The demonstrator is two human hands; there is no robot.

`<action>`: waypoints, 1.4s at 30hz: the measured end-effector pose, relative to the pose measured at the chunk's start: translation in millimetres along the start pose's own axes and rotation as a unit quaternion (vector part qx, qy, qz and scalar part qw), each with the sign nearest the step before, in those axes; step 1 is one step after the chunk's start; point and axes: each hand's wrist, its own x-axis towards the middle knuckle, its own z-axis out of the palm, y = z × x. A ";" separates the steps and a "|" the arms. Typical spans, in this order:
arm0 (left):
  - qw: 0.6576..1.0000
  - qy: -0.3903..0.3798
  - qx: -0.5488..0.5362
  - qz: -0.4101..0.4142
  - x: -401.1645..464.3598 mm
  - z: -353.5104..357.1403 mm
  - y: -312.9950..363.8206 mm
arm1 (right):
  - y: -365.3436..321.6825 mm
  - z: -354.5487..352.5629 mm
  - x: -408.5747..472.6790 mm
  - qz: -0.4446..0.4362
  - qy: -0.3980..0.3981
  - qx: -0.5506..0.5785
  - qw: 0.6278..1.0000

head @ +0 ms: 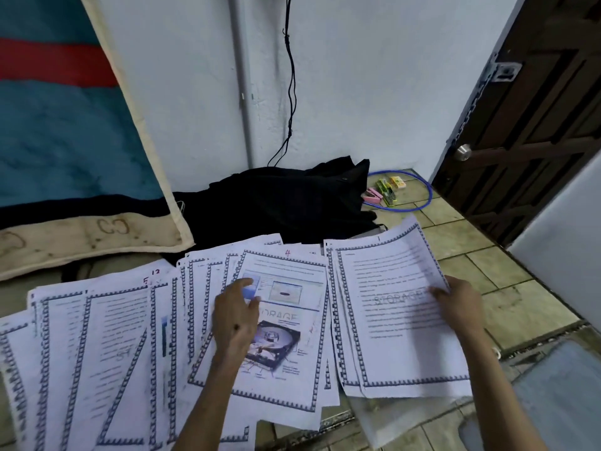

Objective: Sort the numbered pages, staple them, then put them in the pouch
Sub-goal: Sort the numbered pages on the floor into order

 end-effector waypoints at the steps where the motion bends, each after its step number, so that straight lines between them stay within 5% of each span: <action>1: 0.998 0.021 0.058 -0.010 1.7 -3.2 -8.1 | 0.9 0.5 -0.6 0.006 0.008 -0.016 1.000; 7: 0.995 0.042 0.077 -0.040 3.9 -13.9 -29.4 | -11.9 11.5 -5.5 0.016 0.060 -0.164 0.984; 10: 0.991 0.048 0.124 0.019 3.8 -17.2 -36.5 | -47.5 31.3 -30.5 -0.106 0.097 -0.164 0.976; 15: 0.980 -0.018 0.188 0.060 -12.8 -2.4 -61.4 | -90.1 108.2 -116.1 -0.362 -0.171 -0.144 0.905; 18: 0.973 0.027 0.226 0.047 -19.8 -5.8 -84.8 | -87.9 153.9 -147.4 -0.371 -0.238 -0.224 0.869; 26: 0.976 0.050 0.214 0.010 -22.1 -40.5 -116.7 | -115.9 186.9 -173.2 -0.365 -0.233 -0.244 0.868; 32: 0.996 0.086 0.020 -0.005 -18.1 -58.3 -120.7 | -99.5 179.9 -154.9 -0.395 -0.211 -0.262 0.855; 35: 0.985 0.156 0.076 -0.005 -12.5 -64.3 -137.0 | -102.4 174.8 -152.2 -0.400 -0.194 -0.249 0.861; 38: 0.981 0.120 0.141 -0.060 -12.6 -69.7 -146.1 | -113.7 181.5 -171.2 -0.404 -0.193 -0.209 0.869; 42: 0.979 0.083 0.172 -0.076 -20.7 -73.4 -151.4 | -125.8 204.4 -198.8 -0.469 -0.245 -0.217 0.820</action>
